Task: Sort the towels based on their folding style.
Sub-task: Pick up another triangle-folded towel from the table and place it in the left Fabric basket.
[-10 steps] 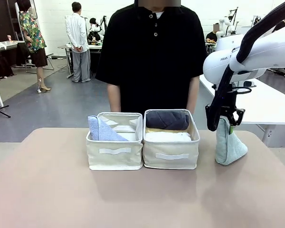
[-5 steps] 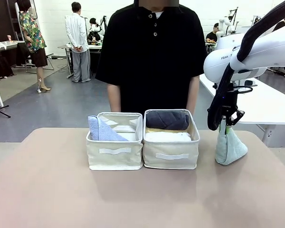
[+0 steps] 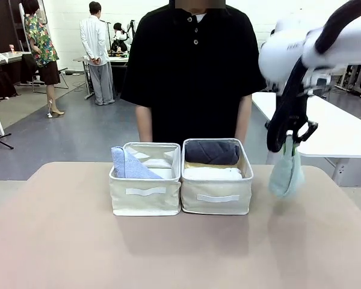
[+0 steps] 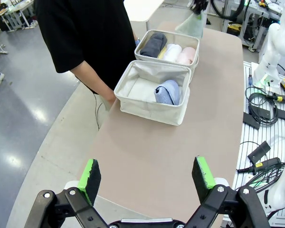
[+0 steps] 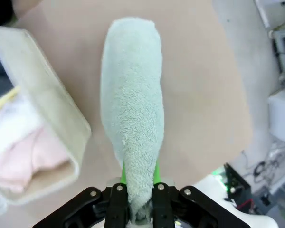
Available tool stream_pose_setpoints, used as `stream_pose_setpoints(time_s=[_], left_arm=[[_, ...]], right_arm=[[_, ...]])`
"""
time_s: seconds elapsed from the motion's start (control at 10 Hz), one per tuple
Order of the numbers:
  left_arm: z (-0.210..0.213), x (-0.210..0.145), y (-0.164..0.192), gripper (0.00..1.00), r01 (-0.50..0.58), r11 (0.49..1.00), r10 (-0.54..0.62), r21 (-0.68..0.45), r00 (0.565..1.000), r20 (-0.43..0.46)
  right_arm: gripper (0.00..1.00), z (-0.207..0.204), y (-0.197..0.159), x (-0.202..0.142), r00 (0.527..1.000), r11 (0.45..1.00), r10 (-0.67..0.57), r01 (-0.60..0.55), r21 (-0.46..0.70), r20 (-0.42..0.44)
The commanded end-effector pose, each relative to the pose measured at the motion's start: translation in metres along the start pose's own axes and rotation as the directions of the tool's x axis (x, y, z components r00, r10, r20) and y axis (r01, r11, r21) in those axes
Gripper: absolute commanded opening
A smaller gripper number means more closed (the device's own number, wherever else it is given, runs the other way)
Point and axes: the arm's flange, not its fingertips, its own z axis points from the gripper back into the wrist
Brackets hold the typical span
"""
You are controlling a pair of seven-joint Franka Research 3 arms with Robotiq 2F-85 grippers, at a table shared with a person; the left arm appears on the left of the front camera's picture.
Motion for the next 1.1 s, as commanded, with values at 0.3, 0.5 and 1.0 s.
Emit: stream_pose_setpoints(time_s=[0.3, 0.5, 1.0], left_arm=[[0.000, 0.001, -0.002, 1.00, 0.001, 1.000, -0.001, 0.002, 1.000, 0.005], [0.000, 0.001, -0.002, 1.00, 0.001, 1.000, -0.001, 0.002, 1.000, 0.005], [0.000, 0.001, -0.002, 1.00, 0.001, 1.000, -0.001, 0.002, 1.000, 0.005]], right_arm=[[0.00, 0.130, -0.094, -0.114, 0.942, 0.930, 0.294, -0.322, 0.180, 0.164], [0.00, 0.151, -0.087, -0.123, 0.956, 0.963, 0.219, -0.243, 0.113, 0.194], [0.17, 0.144, -0.088, -0.124, 0.954, 0.956, 0.240, -0.265, 0.126, 0.181]])
